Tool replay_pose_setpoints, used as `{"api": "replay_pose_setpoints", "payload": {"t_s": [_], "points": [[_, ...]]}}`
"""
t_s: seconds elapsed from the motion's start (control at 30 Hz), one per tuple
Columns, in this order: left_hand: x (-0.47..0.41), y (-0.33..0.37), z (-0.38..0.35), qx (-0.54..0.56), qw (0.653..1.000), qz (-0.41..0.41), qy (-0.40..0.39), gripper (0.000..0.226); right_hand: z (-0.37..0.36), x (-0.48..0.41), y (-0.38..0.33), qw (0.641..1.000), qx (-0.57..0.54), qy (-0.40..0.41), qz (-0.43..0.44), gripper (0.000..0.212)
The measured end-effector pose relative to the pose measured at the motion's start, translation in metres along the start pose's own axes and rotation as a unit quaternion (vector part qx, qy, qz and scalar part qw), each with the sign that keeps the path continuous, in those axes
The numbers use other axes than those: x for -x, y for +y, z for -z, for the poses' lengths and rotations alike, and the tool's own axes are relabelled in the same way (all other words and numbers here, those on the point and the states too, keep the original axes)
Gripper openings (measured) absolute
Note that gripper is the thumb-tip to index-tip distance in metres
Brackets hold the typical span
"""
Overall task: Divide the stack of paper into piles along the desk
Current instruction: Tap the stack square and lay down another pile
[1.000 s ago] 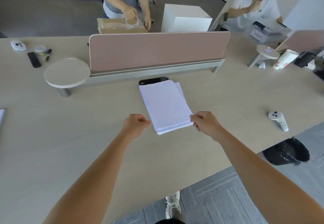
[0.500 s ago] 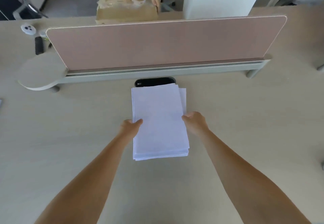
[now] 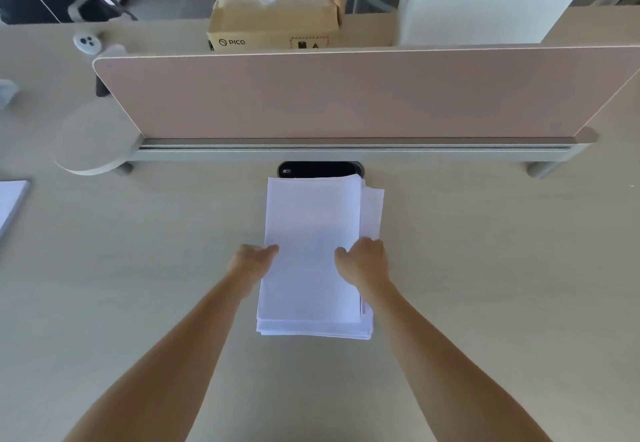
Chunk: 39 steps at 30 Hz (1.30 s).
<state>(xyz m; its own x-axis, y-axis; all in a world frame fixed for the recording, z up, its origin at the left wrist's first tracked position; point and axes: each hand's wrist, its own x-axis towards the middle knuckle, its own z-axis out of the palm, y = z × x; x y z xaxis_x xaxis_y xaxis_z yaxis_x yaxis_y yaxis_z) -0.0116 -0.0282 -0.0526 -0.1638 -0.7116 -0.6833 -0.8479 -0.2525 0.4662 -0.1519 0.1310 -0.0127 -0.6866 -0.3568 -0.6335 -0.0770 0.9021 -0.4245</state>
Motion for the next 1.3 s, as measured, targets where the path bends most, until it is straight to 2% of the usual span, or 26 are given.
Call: {"api": "replay_pose_setpoints", "payload": {"t_s": [0.1,0.37,0.53,0.67,0.73,0.8,0.87,0.9,0.93,1.0,1.17,1.23,1.3], "points": [[-0.001,0.0,-0.002,-0.007,1.0,-0.001,0.003,0.032,-0.012,0.008,-0.007,0.997,0.068,0.016,0.029,0.043],[-0.001,0.003,-0.003,-0.013,1.0,0.004,0.002,0.033,-0.027,0.029,-0.018,0.96,0.236,0.104,0.106,0.042],[-0.002,0.001,-0.006,-0.019,1.0,0.003,0.003,0.035,-0.033,0.026,-0.018,0.967,0.222,0.081,0.099,0.048],[-0.003,0.002,-0.007,-0.015,1.0,0.014,0.003,0.03,-0.028,0.025,-0.018,0.982,0.131,0.049,0.127,0.046],[-0.003,0.003,-0.006,-0.013,1.0,0.016,0.003,0.032,-0.026,0.024,-0.019,0.991,0.028,0.03,0.13,0.046],[-0.004,0.002,-0.007,-0.004,1.0,0.018,0.002,0.032,-0.022,0.02,-0.023,0.986,-0.143,0.037,0.079,0.037],[-0.003,0.003,-0.007,-0.004,1.0,0.021,0.001,0.031,-0.014,0.01,-0.025,0.95,-0.309,0.032,-0.014,0.032],[-0.003,0.004,-0.007,-0.004,1.0,0.021,0.001,0.032,-0.01,0.004,-0.024,0.933,-0.355,0.011,-0.056,0.03],[-0.002,0.004,-0.006,-0.005,1.0,0.024,0.002,0.033,-0.006,-0.002,-0.023,0.928,-0.365,-0.021,-0.078,0.026],[-0.002,0.006,-0.006,0.001,1.0,0.026,0.001,0.032,-0.002,-0.01,-0.017,0.939,-0.33,-0.069,-0.075,0.016],[-0.005,0.001,-0.002,0.024,0.999,0.031,-0.011,0.032,0.007,-0.01,-0.005,0.945,-0.312,-0.092,-0.027,0.041],[-0.006,-0.001,0.002,0.047,0.998,0.023,-0.024,0.041,0.011,-0.004,-0.004,0.938,-0.333,-0.099,-0.016,0.039],[-0.001,-0.002,0.012,0.052,0.998,0.014,-0.029,0.06,0.013,0.003,-0.001,0.929,-0.357,-0.098,-0.005,0.034]]}}
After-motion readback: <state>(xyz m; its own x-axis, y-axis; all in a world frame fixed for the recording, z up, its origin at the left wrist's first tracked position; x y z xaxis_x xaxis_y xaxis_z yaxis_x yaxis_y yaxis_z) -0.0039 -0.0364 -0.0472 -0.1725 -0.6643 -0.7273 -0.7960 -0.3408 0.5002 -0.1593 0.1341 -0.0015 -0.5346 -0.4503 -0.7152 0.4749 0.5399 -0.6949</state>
